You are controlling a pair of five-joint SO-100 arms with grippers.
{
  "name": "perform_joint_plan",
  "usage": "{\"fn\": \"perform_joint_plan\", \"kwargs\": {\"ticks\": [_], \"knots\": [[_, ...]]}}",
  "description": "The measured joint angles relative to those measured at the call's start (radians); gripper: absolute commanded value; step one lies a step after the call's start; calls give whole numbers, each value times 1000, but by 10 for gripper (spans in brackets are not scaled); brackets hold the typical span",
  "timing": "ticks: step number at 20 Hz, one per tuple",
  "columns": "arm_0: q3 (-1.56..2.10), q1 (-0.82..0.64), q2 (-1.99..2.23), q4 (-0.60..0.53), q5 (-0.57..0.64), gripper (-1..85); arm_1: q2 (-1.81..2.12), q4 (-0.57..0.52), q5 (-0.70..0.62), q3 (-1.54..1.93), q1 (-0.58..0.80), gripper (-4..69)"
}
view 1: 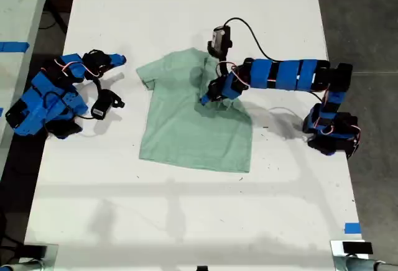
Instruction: Fold t shirt
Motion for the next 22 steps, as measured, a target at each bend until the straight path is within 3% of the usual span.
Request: {"fn": "perform_joint_plan", "kwargs": {"ticks": [2, 4, 6, 7, 9, 12, 16, 22], "knots": [[0, 0, 0, 0, 0, -1, 35, 94, -9, -44, 15, 294], [0, 0, 0, 0, 0, 0, 146, 196, -12, -40, 49, 292], [0, 0, 0, 0, 0, 0, 364, 273, -12, 58, 92, 91], [0, 0, 0, 0, 0, 0, 492, 287, -11, 146, 112, 43], [0, 0, 0, 0, 0, 0, 796, 287, 12, 394, 132, 12], [0, 0, 0, 0, 0, 0, 1304, 224, 74, 913, 121, 12], [0, 0, 0, 0, 0, -3, 1962, 236, 98, 1537, 61, 12], [0, 0, 0, 0, 0, -3, 2060, 273, 167, 1615, 46, 12]]}}
